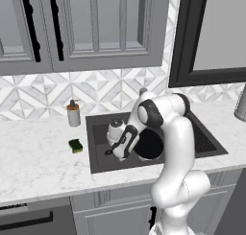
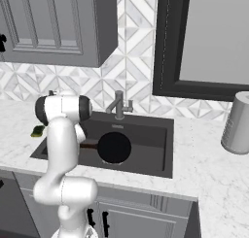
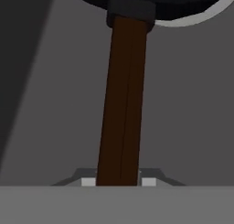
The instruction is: Pick the pan and sponge and place them into the sink. Then turn on the water.
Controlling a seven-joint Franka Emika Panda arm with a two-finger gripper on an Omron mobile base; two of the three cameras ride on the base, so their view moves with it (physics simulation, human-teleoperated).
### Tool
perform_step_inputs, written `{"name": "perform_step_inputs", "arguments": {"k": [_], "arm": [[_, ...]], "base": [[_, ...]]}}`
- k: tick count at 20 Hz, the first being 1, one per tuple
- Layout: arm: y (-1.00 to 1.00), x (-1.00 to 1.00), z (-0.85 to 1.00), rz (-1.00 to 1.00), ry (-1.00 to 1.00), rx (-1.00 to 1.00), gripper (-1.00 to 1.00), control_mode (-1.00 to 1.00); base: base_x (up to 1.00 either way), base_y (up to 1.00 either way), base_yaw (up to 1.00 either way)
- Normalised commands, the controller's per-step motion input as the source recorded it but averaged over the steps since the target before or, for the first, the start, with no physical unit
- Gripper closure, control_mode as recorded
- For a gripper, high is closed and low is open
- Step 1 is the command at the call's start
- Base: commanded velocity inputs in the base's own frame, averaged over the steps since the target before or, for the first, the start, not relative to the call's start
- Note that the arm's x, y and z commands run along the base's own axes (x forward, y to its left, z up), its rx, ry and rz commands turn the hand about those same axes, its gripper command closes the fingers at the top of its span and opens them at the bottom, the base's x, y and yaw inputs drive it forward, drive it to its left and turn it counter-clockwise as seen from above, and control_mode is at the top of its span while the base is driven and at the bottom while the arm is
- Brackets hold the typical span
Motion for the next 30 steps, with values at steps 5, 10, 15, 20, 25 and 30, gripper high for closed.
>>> {"name": "perform_step_inputs", "arguments": {"k": [5, 10, 15, 20, 25, 30], "arm": [[0.00, 0.00, 0.00, 0.00, -0.03, 0.00, -1.00, -1.00], [0.00, -0.02, 0.62, 0.00, -0.05, 0.00, -1.00, -1.00], [0.00, -0.42, 1.00, 0.01, -0.13, 0.00, -1.00, -1.00], [0.00, -0.30, 0.98, 0.16, -0.05, 0.00, -1.00, -1.00], [0.00, 0.06, 1.00, 0.35, 0.00, 0.06, -1.00, -1.00], [0.00, 0.09, 1.00, 0.37, 0.00, 0.05, -1.00, -1.00]], "base": [[0.00, 0.00, 0.00], [0.00, 0.00, 0.00], [0.00, 0.00, 0.00], [0.00, 0.00, 0.00], [0.00, 0.00, 0.00], [0.00, 0.00, 0.00]]}}
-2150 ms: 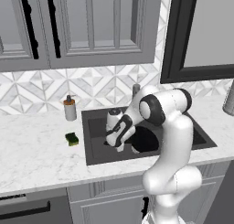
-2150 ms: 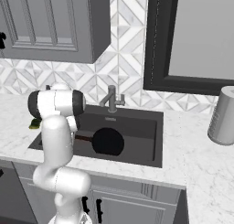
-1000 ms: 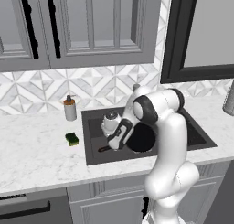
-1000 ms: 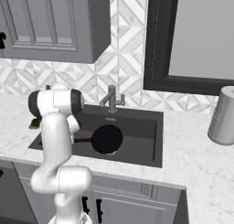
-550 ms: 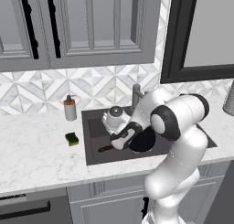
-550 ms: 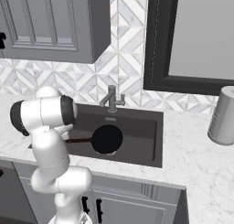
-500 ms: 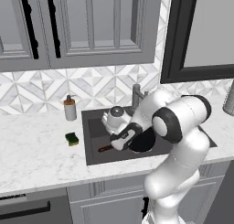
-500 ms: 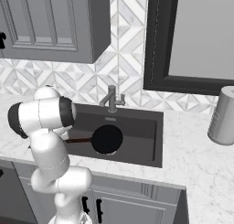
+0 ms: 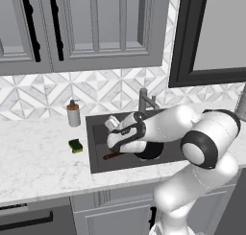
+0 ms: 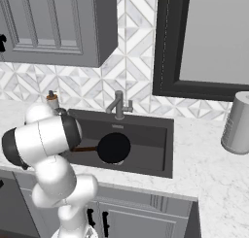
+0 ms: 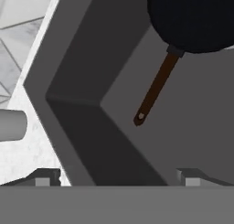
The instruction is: Pick the pan and sponge and place them into the sink. Then turn on the water.
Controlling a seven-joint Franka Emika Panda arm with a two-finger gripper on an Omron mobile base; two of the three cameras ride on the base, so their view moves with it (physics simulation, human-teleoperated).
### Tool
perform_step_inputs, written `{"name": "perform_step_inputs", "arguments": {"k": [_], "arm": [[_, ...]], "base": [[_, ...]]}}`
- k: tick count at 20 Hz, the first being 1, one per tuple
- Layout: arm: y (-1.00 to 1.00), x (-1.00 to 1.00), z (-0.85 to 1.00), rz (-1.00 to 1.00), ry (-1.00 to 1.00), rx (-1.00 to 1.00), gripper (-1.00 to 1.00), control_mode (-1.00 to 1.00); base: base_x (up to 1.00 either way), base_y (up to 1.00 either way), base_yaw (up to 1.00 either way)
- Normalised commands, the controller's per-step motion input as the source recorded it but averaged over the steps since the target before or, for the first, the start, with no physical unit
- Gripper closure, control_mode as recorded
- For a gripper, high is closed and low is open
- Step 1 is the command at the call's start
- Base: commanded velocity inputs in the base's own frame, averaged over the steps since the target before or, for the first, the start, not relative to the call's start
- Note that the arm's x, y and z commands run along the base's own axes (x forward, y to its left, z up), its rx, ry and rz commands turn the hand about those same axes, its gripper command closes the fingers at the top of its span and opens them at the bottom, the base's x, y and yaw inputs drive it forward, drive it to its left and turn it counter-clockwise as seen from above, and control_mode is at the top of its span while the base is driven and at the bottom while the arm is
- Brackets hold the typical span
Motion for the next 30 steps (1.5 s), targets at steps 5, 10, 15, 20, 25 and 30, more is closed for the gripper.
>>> {"name": "perform_step_inputs", "arguments": {"k": [5, 10, 15, 20, 25, 30], "arm": [[0.00, 0.08, 1.00, 0.18, 0.00, 0.00, -1.00, -1.00], [0.13, 0.05, 1.00, 0.05, 0.02, -0.05, -1.00, -1.00], [0.22, 0.35, 1.00, 0.00, 0.10, -0.01, -1.00, -1.00], [0.33, 0.42, 1.00, 0.00, 0.21, -0.03, -1.00, -1.00], [0.14, 0.30, 1.00, 0.00, 0.34, -0.02, -1.00, -1.00], [0.13, 0.29, 1.00, 0.00, 0.42, -0.03, -1.00, -1.00]], "base": [[0.00, 0.00, 0.00], [0.00, 0.00, 0.00], [0.00, 0.00, 0.00], [0.00, 0.00, 0.00], [0.00, 0.00, 0.00], [0.00, 0.00, 0.00]]}}
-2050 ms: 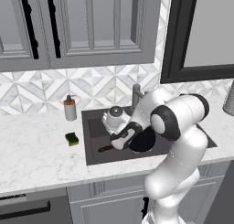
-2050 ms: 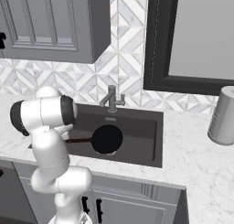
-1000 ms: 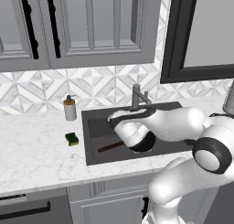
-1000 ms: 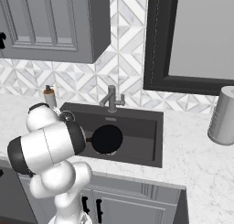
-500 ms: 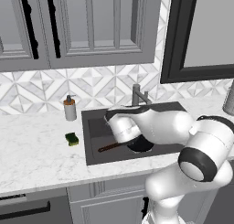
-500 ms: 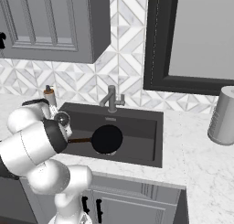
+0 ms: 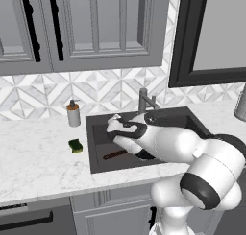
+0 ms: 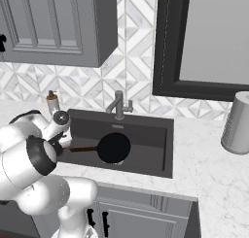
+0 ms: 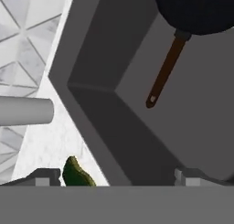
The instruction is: Pick the pan and sponge and place them into the sink. Then turn on the water.
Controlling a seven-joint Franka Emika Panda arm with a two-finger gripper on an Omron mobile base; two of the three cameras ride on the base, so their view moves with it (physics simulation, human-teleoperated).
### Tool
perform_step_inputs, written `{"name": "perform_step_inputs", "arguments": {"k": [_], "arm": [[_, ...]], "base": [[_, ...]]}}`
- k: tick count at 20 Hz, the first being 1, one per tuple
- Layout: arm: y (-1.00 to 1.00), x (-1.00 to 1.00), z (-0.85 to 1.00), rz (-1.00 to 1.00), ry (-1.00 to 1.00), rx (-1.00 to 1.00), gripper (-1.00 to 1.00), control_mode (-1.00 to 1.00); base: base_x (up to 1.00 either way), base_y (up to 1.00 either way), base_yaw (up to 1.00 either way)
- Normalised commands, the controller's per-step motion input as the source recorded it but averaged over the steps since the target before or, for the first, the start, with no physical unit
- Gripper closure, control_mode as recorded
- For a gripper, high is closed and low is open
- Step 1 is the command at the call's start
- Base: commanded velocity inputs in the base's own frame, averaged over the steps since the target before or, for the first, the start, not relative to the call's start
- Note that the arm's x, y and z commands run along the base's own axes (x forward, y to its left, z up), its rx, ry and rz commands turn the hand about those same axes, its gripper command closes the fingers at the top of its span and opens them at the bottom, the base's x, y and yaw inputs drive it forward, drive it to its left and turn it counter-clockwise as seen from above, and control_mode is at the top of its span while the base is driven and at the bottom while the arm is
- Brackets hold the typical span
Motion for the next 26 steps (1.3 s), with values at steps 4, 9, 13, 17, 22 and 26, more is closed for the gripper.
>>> {"name": "perform_step_inputs", "arguments": {"k": [4, 9, 13, 17, 22, 26], "arm": [[0.20, 0.26, 1.00, -0.04, 0.40, 0.00, -1.00, -1.00], [0.22, 0.27, 1.00, -0.05, 0.39, -0.03, -1.00, -1.00], [0.00, 0.03, 0.77, 0.11, 0.25, -0.07, -1.00, -1.00], [0.22, -0.59, 0.05, 0.37, -0.01, -0.21, -1.00, -1.00], [0.18, -0.78, -0.16, 0.38, -0.22, -0.22, -1.00, -1.00], [0.00, -0.32, -0.18, 0.33, -0.35, -0.03, -1.00, -1.00]], "base": [[0.00, 0.00, 0.00], [0.00, 0.00, 0.00], [0.00, 0.00, 0.00], [0.00, 0.00, 0.00], [0.00, 0.00, 0.00], [0.00, 0.00, 0.00]]}}
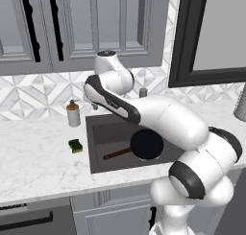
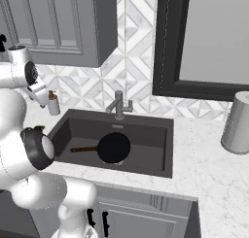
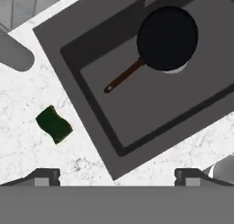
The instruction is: Pick the pan and sponge and place them into the sink. Then turn on the water.
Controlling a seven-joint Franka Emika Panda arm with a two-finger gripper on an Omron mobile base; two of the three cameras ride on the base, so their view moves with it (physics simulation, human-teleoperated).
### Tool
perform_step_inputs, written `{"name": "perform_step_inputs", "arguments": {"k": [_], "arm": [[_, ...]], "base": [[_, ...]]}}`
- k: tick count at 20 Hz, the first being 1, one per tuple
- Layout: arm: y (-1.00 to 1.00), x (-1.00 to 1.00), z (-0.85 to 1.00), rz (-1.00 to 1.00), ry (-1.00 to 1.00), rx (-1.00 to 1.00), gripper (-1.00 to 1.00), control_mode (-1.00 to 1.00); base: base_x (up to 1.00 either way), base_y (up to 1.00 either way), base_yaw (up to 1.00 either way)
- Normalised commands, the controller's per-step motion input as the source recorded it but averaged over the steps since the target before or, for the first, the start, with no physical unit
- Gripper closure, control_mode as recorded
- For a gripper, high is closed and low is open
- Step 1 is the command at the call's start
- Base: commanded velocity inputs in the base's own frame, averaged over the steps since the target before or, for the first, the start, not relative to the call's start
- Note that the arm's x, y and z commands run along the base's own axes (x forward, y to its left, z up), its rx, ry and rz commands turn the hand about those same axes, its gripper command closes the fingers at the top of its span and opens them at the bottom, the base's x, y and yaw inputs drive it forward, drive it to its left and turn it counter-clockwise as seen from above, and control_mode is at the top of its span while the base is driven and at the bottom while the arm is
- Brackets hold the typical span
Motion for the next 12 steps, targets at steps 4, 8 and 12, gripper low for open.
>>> {"name": "perform_step_inputs", "arguments": {"k": [4, 8, 12], "arm": [[0.02, 0.03, -0.53, 0.42, -0.30, 0.06, -1.00, -1.00], [0.40, 0.46, -0.44, 0.53, -0.02, 0.04, -1.00, -1.00], [0.55, 0.71, -0.32, 0.55, 0.09, 0.00, -1.00, -1.00]], "base": [[0.00, 0.00, 0.00], [0.00, 0.00, 0.00], [0.00, 0.00, 0.00]]}}
